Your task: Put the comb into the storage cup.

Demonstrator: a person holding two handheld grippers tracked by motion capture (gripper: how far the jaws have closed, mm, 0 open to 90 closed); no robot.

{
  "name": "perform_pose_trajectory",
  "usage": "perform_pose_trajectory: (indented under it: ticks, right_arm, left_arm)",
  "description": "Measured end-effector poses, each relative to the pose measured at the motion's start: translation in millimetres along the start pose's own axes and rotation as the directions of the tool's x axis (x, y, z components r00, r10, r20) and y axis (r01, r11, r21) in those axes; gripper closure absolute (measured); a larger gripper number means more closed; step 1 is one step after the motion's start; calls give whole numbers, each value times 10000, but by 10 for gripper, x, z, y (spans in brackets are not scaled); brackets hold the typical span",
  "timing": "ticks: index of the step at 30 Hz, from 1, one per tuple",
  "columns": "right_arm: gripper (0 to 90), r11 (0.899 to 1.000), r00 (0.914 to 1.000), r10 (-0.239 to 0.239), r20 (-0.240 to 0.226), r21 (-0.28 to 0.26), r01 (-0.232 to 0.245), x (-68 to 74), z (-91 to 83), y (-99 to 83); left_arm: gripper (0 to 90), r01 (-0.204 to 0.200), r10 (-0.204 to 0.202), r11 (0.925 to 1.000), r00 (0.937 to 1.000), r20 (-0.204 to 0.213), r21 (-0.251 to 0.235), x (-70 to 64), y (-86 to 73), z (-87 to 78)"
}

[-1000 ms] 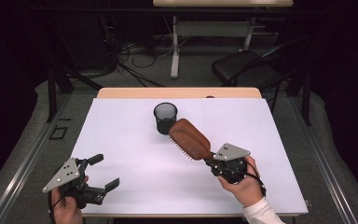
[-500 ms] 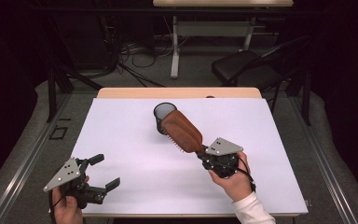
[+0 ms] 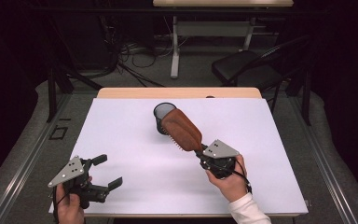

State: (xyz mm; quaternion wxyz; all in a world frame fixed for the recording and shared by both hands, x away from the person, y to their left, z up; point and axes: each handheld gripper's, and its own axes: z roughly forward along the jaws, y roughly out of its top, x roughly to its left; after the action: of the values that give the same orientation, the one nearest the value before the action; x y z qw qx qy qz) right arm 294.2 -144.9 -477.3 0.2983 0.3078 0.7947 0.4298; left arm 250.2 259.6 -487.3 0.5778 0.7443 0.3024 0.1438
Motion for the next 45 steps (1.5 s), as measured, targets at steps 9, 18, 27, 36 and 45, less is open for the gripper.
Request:
perform_pose_trajectory:
  ticks: [9, 18, 27, 36, 45]
  right_arm:
    - [722, 9990, 9998, 211, 69, -385, -208, 3, 18, -51]
    - [722, 9982, 9996, 227, 164, -564, -218, 18, 7, -80]
    - [722, 9974, 9996, 221, 177, -689, -208, 37, -3, -80]
    - [722, 9970, 9996, 209, 176, -746, -195, 37, -7, -84]
    - [722, 9966, 9997, 192, 174, -804, -178, 36, -17, -82]
  left_arm:
    - [2, 557, -557, 9984, 9984, 85, -61, 47, -21, 84]
    - [3, 815, -815, 9967, 9965, -193, 11, 71, -16, 138]
    - [3, 858, -841, 9957, 9953, -474, 349, 82, 3, 211]
    - [4, 1095, -1084, 9930, 9938, -256, 444, 89, 7, 256]
    - [4, 1212, -1196, 9901, 9925, -265, 707, 102, 3, 283]
